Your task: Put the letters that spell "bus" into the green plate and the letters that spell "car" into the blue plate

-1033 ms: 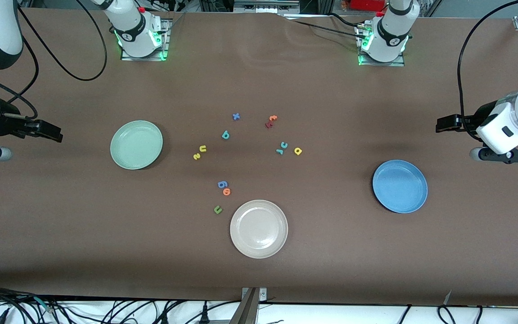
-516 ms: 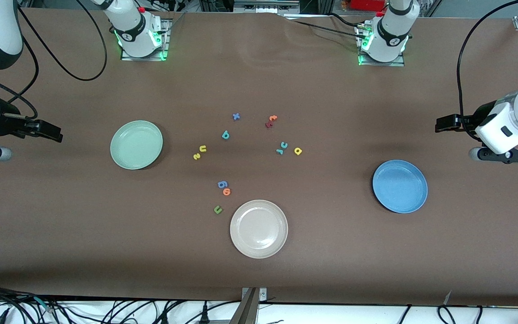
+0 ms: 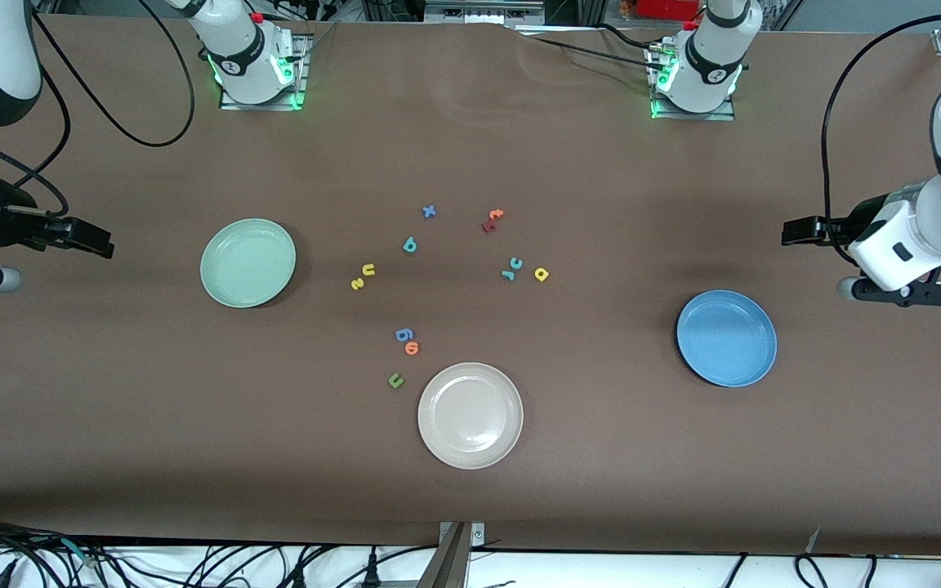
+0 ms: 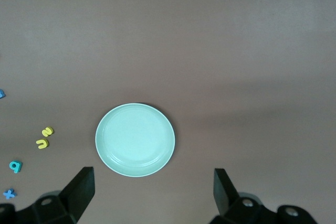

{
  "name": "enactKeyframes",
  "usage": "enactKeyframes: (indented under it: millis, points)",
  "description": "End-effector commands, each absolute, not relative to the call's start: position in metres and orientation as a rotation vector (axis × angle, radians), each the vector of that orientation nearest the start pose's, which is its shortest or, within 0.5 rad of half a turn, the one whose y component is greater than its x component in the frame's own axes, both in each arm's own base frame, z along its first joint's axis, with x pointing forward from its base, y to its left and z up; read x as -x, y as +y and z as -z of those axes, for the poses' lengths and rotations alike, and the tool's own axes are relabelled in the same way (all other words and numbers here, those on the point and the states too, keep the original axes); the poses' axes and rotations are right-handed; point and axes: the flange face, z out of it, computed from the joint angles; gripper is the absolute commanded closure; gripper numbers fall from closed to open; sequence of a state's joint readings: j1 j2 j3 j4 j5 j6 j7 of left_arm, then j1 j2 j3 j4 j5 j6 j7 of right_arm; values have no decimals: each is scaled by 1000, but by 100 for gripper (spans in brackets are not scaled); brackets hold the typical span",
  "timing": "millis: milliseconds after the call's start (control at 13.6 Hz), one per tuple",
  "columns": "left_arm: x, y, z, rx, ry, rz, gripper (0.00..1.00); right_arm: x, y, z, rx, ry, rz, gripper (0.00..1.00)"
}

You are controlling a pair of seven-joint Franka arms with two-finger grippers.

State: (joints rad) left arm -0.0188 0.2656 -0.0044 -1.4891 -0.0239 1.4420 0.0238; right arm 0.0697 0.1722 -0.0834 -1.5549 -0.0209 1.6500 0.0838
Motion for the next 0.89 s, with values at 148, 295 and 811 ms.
enactKeyframes:
  millis: [148, 295, 811]
  points:
    - [-616, -25, -510, 3118, 95, -429, 0, -603, -7, -546, 3179, 168, -109, 0]
    - [-616, -18, -511, 3120, 91, -424, 0, -603, -6, -545, 3178, 168, -111, 0]
    - [-616, -22, -510, 3113, 93, -425, 0, -603, -3, -546, 3181, 155, -108, 0]
